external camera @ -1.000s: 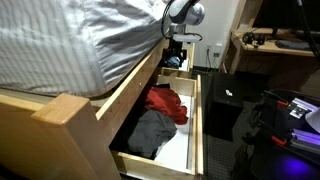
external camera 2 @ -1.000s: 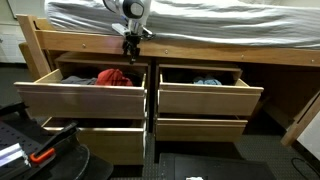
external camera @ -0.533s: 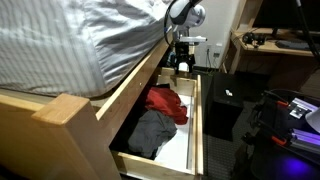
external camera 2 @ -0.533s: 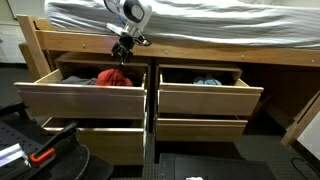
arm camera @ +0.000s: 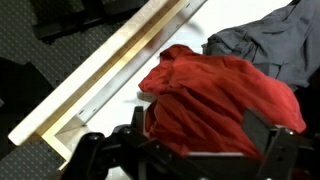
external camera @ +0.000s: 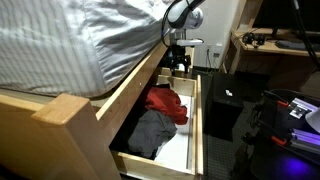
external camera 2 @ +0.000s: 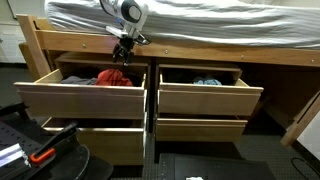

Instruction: Open the top right drawer, pick up the orange cloth from the top left drawer and put it in the top right drawer.

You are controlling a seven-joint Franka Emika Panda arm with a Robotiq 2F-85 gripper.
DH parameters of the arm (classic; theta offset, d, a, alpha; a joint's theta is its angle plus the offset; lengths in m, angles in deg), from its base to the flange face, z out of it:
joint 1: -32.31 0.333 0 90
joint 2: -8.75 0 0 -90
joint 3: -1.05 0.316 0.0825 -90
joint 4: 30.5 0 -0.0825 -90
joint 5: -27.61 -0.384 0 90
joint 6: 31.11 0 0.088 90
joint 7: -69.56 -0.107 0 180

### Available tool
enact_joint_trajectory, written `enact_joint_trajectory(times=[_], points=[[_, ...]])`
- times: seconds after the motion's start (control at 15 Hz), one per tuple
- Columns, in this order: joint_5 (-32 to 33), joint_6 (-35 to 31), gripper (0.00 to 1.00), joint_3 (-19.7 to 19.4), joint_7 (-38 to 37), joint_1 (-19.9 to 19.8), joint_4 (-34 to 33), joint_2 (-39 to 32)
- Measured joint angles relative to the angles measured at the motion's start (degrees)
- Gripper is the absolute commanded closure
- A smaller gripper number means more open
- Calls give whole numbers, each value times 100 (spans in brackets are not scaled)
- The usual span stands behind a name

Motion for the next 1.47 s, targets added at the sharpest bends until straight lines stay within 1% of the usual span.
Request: enact_joint_trajectory(times=[0.2, 0.33, 0.4, 0.8, 1.13, 1.47], points=[[451, -688, 0, -4, -77, 436, -16, -388], [533, -1059, 0, -3, -95, 651, -16, -651], [533, -1095, 0, -1, -100, 698, -17, -727], [534, -1116, 0, -3, -103, 698, -105, -772], [662, -1479, 0, 5, -102, 887, -137, -946], [664, -1512, 0, 2, -102, 916, -155, -984]])
